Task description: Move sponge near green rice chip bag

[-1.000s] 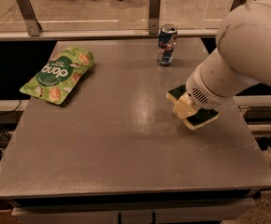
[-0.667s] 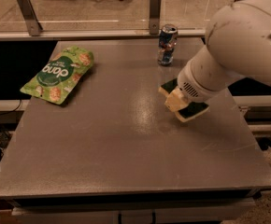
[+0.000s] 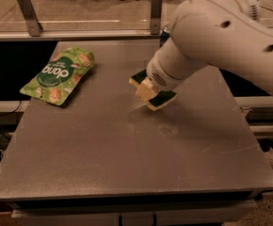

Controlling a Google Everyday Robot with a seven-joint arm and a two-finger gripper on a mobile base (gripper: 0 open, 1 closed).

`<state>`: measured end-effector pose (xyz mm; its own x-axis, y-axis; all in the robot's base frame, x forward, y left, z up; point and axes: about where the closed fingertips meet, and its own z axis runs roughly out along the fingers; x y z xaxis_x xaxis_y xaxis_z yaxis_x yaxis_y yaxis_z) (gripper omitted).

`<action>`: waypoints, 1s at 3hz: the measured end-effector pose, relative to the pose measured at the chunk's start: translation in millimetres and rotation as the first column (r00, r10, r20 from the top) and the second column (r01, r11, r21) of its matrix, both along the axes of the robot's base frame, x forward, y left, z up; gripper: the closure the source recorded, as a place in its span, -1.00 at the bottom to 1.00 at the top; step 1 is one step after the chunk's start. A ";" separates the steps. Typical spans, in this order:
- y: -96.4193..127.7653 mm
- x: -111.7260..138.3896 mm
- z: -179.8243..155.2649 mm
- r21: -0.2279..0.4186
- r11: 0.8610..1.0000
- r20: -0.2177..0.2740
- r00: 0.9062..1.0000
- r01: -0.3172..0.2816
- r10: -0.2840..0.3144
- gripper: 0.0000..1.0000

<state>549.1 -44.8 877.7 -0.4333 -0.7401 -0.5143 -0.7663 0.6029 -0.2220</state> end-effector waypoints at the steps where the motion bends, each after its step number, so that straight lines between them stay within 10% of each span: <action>1: 40.5 17.7 -1.7 0.028 0.997 0.002 0.997 -0.073 0.073 1.00; 3: 115.8 49.2 -5.3 0.081 0.975 0.005 0.978 -0.209 0.209 1.00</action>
Offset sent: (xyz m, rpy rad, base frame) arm 0.0485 0.1361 -0.0086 0.0950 0.0027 0.2575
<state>598.3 70.9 872.5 -0.2754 -0.7703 -0.5751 -0.8777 0.4456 -0.1764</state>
